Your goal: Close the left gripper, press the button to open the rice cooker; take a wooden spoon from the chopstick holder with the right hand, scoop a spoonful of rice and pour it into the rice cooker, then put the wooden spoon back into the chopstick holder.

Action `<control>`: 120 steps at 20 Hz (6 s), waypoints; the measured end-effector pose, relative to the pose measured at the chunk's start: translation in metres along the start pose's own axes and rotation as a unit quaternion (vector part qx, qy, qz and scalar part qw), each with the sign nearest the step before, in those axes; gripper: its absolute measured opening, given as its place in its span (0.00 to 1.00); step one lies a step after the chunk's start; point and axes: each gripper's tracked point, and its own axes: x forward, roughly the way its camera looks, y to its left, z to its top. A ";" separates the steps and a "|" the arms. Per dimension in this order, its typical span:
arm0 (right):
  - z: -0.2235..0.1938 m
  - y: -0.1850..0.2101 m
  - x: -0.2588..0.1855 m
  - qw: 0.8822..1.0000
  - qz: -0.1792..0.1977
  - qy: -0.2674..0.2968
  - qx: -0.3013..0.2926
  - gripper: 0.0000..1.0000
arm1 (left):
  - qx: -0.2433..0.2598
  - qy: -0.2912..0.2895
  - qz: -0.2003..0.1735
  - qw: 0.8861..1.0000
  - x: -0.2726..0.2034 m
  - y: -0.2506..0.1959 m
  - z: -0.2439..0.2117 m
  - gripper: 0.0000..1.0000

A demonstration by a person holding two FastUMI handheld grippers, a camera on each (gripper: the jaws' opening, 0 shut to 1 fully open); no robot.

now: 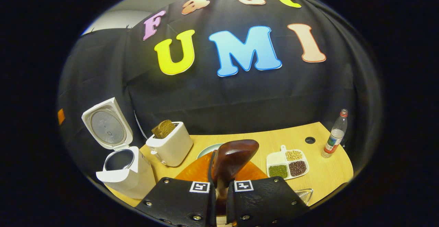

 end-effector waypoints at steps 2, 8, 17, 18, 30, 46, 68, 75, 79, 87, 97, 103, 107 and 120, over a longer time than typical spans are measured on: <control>-0.018 0.005 0.013 1.000 -0.003 0.011 -0.015 0.11 | -0.004 0.007 0.000 1.000 0.002 0.005 -0.007 0.97; -0.061 0.010 0.043 0.992 -0.039 0.026 -0.118 0.12 | 0.004 0.022 0.002 1.000 0.002 0.026 -0.021 0.97; -0.129 0.075 0.060 0.985 0.029 0.116 -0.125 0.12 | -0.007 0.038 0.033 0.999 -0.007 0.061 -0.034 0.99; -0.129 0.074 0.059 0.988 0.030 0.123 -0.092 0.12 | -0.007 0.039 0.035 0.999 -0.008 0.063 -0.034 0.99; -0.088 0.011 0.036 0.892 0.058 0.093 0.438 0.11 | -0.006 0.027 0.019 0.999 -0.006 0.046 -0.027 0.99; 0.021 0.078 0.007 0.864 0.150 0.032 0.480 0.11 | -0.017 -0.002 -0.002 1.000 -0.005 0.040 -0.012 0.99; 0.047 0.308 0.079 0.887 0.257 0.087 0.374 0.11 | -0.046 0.005 0.033 0.998 -0.020 0.125 -0.030 0.98; 0.029 0.361 0.096 0.922 0.269 0.082 0.266 0.11 | -0.054 0.011 0.068 0.996 -0.031 0.155 -0.041 0.97; 0.015 0.391 0.096 0.953 0.276 0.046 0.118 0.11 | -0.053 0.014 0.088 0.995 -0.031 0.166 -0.047 0.97; -0.017 0.451 0.064 0.887 0.358 -0.063 -0.285 0.12 | -0.059 0.014 0.112 0.992 -0.038 0.173 -0.048 0.96; 0.019 0.437 0.055 0.921 0.345 -0.070 -0.167 0.11 | -0.065 0.011 0.120 0.991 -0.045 0.176 -0.045 0.99; 0.052 0.373 0.077 0.941 0.306 0.011 0.146 0.11 | -0.064 0.003 0.105 0.992 -0.061 0.165 -0.039 0.98; 0.067 0.335 0.076 0.912 0.304 0.033 0.275 0.11 | -0.058 0.003 0.082 0.995 -0.052 0.142 -0.035 0.99; 0.093 0.178 0.008 0.912 0.244 -0.005 0.331 0.11 | -0.053 -0.014 -0.010 0.998 -0.012 0.036 -0.005 0.99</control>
